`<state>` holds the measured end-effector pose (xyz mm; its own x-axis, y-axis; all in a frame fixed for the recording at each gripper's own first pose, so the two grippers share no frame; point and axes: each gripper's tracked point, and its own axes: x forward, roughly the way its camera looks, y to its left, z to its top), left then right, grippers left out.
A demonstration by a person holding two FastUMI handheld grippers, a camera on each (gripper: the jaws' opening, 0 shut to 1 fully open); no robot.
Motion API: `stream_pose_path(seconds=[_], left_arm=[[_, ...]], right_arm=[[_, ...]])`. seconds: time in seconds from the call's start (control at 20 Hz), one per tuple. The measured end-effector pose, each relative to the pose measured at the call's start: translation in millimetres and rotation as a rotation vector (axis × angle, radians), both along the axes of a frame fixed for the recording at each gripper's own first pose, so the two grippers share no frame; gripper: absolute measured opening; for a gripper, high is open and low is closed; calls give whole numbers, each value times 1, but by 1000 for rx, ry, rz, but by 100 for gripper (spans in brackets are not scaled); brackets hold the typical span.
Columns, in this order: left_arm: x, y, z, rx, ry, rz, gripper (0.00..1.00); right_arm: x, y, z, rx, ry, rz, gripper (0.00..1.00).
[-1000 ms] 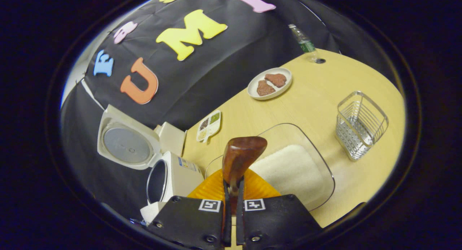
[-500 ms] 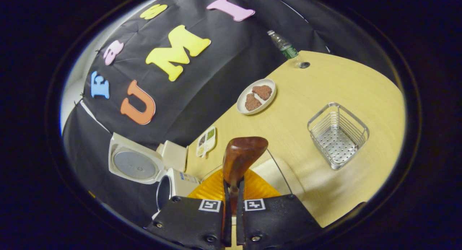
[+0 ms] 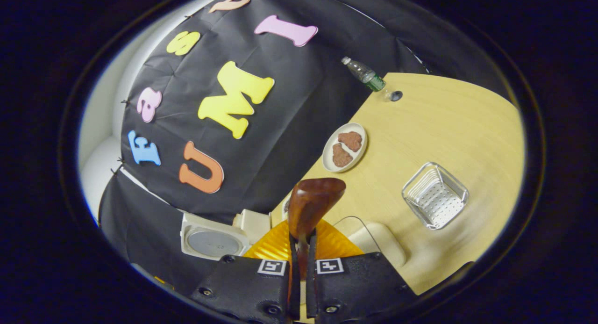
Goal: Close the left gripper, press the button to open the rice cooker; take a wooden spoon from the chopstick holder with the right hand, scoop a spoonful of rice and pour it into the rice cooker, then put the wooden spoon back into the chopstick holder.
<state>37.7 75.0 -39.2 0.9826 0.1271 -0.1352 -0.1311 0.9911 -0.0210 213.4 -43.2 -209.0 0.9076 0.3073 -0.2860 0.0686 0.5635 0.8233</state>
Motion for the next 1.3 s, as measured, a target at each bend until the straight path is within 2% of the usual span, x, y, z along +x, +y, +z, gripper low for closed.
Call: stream_pose_path(seconds=[0.15,0.35,0.6,0.7,0.75,0.9,1.3], left_arm=[[-5,9,0,5,-10,7,94],[-13,35,-2,15,-27,35,94],[-28,77,-6,18,-31,78,94],[-33,93,-9,15,-30,95,94],[-35,101,-11,14,-29,105,94],[-43,124,-15,4,-26,131,94],[-54,152,-36,-27,-8,170,94]], right_arm=[[9,29,35,46,-37,35,10],[26,90,69,61,-73,112,10],[49,184,79,26,-88,218,10],[57,217,70,-15,-81,246,13],[60,232,65,-43,-75,258,10],[68,262,45,-148,-60,282,10],[80,298,11,-441,-52,316,10]])
